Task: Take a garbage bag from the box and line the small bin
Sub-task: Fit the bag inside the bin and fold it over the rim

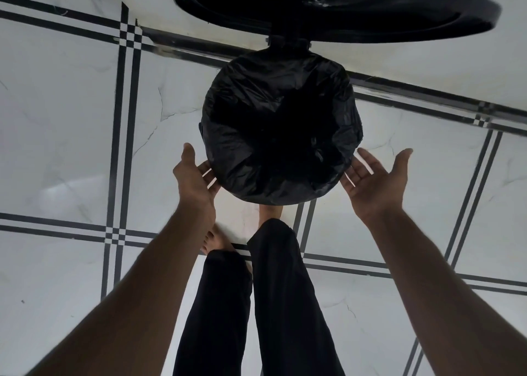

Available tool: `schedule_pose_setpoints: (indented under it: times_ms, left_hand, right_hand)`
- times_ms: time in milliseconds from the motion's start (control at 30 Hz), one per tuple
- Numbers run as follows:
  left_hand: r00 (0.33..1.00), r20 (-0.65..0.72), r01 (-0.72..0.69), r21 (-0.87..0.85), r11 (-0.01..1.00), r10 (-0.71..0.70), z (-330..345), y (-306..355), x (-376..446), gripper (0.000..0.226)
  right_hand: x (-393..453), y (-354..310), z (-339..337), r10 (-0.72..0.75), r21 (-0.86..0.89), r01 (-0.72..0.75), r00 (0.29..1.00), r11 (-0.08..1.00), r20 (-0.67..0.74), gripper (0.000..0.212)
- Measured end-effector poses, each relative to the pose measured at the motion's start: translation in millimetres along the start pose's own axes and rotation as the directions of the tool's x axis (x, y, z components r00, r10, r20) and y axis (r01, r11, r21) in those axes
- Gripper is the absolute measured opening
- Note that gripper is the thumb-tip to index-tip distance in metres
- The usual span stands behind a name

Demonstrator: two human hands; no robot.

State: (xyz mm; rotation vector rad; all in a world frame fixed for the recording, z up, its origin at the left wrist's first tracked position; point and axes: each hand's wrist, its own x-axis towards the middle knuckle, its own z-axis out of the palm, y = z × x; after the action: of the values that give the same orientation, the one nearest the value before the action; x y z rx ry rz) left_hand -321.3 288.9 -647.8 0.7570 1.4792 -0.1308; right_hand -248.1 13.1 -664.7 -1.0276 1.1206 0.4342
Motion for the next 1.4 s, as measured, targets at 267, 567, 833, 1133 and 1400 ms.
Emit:
schedule_pose_setpoints:
  times_ms: [267, 567, 833, 1133, 1400]
  left_hand:
    - [0.999, -0.009, -0.04, 0.04, 0.998, 0.04, -6.7, 8.7, 10.9, 0.038]
    - [0.76, 0.349, -0.634, 0.585, 0.506, 0.549, 16.6, 44.6, 20.4, 0.037]
    - [0.938, 0.241, -0.345, 0.554, 0.758, 0.251, 44.9, 67.2, 33.1, 0.057]
    - [0.94, 0.1, -0.332, 0.496, 0.802, 0.327, 42.2, 62.8, 39.3, 0.046]
    - [0.876, 0.059, -0.423, 0.571, 0.704, 0.479, -3.8, 16.6, 23.6, 0.019]
  right_hand:
    - [-4.8, -7.3, 1.5, 0.022, -0.122, -0.018, 0.999, 0.992, 0.032, 0.059]
    - [-1.4, -32.1, 61.6, -0.286, -0.614, 0.289, 0.952, 0.734, 0.107, 0.01]
    - [18.9, -45.1, 73.4, -0.113, -0.606, 0.149, 0.989, 0.781, 0.098, 0.039]
    - [26.4, -39.1, 84.1, -0.587, -0.754, 0.353, 0.808, 0.554, -0.054, 0.02]
    - [-36.7, 65.7, 114.1, -0.125, -0.772, 0.53, 0.843, 0.351, 0.523, 0.035]
